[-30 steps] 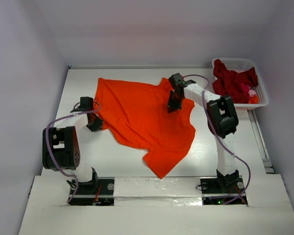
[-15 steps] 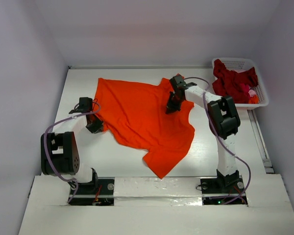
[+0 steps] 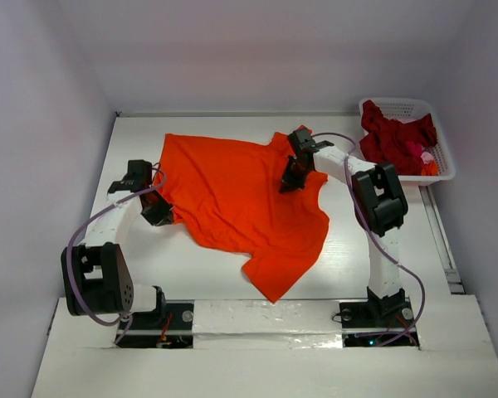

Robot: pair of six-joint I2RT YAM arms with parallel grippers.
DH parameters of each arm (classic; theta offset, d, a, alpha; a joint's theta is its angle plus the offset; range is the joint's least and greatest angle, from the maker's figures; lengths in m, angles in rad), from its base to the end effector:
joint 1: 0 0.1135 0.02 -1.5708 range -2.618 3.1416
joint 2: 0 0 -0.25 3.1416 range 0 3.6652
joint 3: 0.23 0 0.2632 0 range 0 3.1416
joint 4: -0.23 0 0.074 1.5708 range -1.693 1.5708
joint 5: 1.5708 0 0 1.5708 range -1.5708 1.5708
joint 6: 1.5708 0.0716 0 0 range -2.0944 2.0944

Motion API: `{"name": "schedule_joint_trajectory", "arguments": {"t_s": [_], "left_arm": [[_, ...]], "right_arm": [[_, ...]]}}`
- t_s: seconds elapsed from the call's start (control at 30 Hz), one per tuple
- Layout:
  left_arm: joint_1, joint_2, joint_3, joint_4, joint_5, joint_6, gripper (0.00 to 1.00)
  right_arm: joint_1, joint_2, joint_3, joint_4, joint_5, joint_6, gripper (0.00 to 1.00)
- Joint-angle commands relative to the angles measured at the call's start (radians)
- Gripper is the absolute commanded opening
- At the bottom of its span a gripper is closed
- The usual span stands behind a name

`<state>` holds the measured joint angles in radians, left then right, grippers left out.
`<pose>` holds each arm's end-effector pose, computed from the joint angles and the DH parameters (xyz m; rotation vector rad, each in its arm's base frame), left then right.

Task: Fold and stack the t-shirts
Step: Flatten the tshirt out

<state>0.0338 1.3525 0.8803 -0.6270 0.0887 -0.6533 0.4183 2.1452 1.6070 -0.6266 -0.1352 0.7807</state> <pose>0.2874 0.0034 0.1650 -0.8830 2.5539 -0.3121 0.4200 0.1972 0.1104 0.4731 2.8020 0.4888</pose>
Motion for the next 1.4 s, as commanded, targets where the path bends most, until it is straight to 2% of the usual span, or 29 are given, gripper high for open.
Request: {"name": "schedule_joint_trajectory", "arguments": {"t_s": [0.0, 0.2, 0.43, 0.67, 1.03, 1.37], "left_arm": [[-0.003, -0.038, 0.072, -0.097, 0.02, 0.023, 0.0], [0.018, -0.05, 0.092, -0.163, 0.056, 0.015, 0.0], [0.064, -0.111, -0.006, -0.145, 0.068, 0.009, 0.0], [0.141, -0.154, -0.032, -0.132, 0.033, 0.021, 0.0], [0.356, -0.139, -0.038, -0.142, 0.048, 0.136, 0.0], [0.406, -0.132, -0.032, -0.137, 0.031, 0.144, 0.0]], "right_arm": [[0.007, -0.018, -0.028, -0.01, 0.011, 0.018, 0.0], [0.007, -0.038, -0.039, -0.01, 0.016, 0.035, 0.0], [0.007, -0.045, -0.012, -0.031, 0.014, 0.054, 0.0], [0.007, -0.041, 0.007, -0.07, 0.062, 0.045, 0.0], [-0.038, -0.031, 0.007, -0.082, 0.06, 0.034, 0.0], [-0.075, -0.024, 0.06, -0.114, 0.069, 0.014, 0.0]]}}
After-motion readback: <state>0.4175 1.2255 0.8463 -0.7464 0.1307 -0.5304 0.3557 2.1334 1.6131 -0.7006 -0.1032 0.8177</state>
